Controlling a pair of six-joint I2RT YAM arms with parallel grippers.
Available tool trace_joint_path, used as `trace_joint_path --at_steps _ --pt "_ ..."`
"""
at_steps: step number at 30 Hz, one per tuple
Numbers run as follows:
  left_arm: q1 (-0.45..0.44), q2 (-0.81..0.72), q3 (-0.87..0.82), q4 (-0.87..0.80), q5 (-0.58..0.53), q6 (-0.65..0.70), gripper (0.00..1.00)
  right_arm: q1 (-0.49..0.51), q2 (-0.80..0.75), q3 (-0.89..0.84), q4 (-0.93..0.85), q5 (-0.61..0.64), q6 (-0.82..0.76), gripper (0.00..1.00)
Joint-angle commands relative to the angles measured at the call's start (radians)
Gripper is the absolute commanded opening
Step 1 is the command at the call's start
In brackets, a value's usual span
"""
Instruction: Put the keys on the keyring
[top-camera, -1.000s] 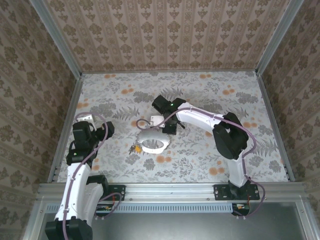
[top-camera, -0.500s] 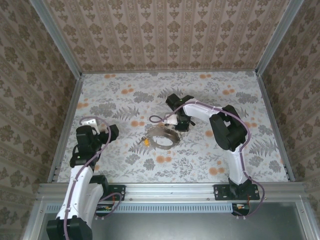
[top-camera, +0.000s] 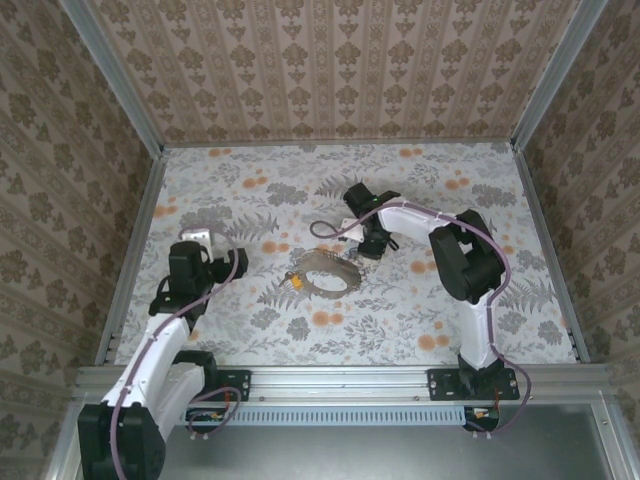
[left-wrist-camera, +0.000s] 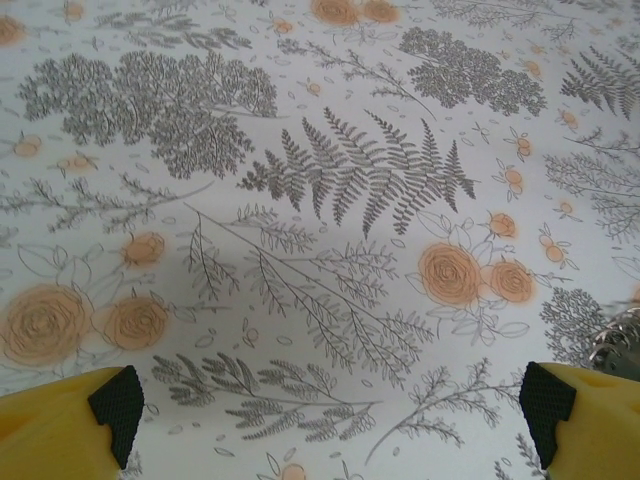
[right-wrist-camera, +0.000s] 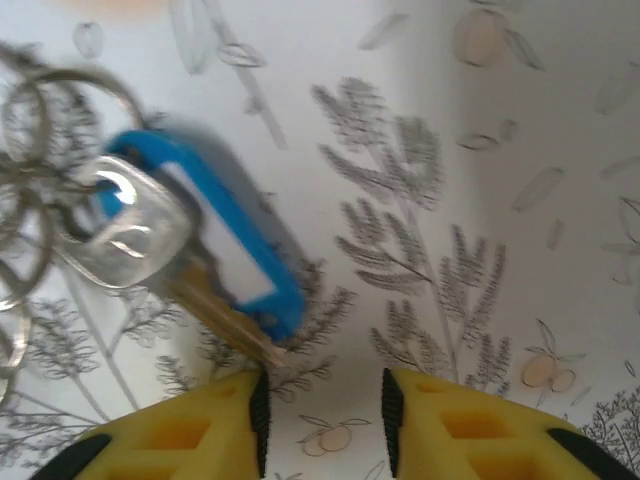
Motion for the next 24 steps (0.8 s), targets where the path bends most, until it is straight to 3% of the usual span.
trace_joint_path --at_steps 1,5,7,10,11,13,19,21,24 --pt "-0.012 0.023 0.060 0.057 -0.040 0.085 1.00 -0.081 -0.116 -0.063 0.098 0.064 0.086 0.43" --pt "-0.021 0.051 0.104 0.062 -0.040 0.164 1.00 -0.145 -0.320 -0.160 0.227 -0.156 0.220 0.45" --pt "-0.041 0.054 0.107 0.109 -0.020 0.277 1.00 -0.207 -0.464 -0.245 0.335 -0.371 0.339 0.47" --pt "-0.066 0.034 0.109 0.149 -0.061 0.355 1.00 -0.264 -0.705 -0.411 0.558 -0.510 0.485 0.58" --pt "-0.066 0.028 0.109 0.162 -0.065 0.368 1.00 -0.276 -0.764 -0.458 0.616 -0.507 0.519 0.65" --pt "-0.066 0.027 0.098 0.196 -0.105 0.378 1.00 -0.299 -0.885 -0.550 0.702 -0.456 0.570 0.99" --pt "-0.063 0.084 0.061 0.274 -0.250 0.392 1.00 -0.319 -1.247 -0.861 0.920 -0.154 0.647 1.00" --pt "-0.062 0.090 0.032 0.305 -0.242 0.421 1.00 -0.323 -1.351 -0.966 0.955 -0.079 0.616 1.00" --pt "-0.042 0.106 -0.021 0.395 -0.191 0.400 1.00 -0.339 -1.422 -1.077 0.960 -0.062 0.580 1.00"
